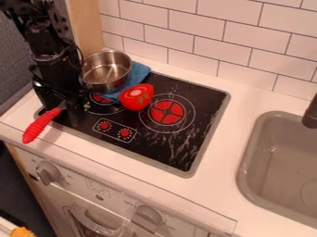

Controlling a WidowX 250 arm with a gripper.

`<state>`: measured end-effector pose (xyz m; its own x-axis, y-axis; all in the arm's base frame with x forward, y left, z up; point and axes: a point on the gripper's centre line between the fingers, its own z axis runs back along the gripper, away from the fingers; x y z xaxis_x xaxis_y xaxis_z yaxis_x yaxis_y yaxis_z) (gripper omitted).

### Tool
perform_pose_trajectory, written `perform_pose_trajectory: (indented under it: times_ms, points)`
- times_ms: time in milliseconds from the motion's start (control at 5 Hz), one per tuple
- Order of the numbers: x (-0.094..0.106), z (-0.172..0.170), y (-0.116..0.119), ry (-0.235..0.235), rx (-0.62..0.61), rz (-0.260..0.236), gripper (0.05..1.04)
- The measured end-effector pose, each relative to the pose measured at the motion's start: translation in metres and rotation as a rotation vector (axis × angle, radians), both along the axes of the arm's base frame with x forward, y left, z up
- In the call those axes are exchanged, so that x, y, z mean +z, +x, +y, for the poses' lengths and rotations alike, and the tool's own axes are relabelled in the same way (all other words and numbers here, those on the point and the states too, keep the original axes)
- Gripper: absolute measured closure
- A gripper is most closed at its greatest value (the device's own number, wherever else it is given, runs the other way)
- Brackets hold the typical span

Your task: Moved the red object to the lower right side of the burner

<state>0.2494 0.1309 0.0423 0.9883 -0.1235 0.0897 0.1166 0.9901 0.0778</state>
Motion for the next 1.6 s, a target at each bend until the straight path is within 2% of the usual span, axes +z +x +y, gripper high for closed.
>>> perform_pose_trajectory:
  times_ms: [200, 400, 800, 1000, 1200, 1400, 1600]
  points:
    - [-0.007, -0.003, -0.003, -0.012, 0.0, 0.027, 0.083]
    - [-0.009, -0.033, 0.007, -0.019, -0.056, 0.019, 0.083]
    - [0.015, -0.079, 0.037, -0.058, -0.119, -0.064, 0.083]
    - [0.019, -0.086, 0.066, -0.06, -0.109, -0.088, 0.083]
    - [0.015, -0.082, 0.09, -0.046, -0.081, -0.083, 0.083]
    - [0.007, -0.077, 0.098, -0.021, -0.074, -0.072, 0.083]
    - [-0.01, -0.075, 0.095, -0.015, -0.075, -0.04, 0.083]
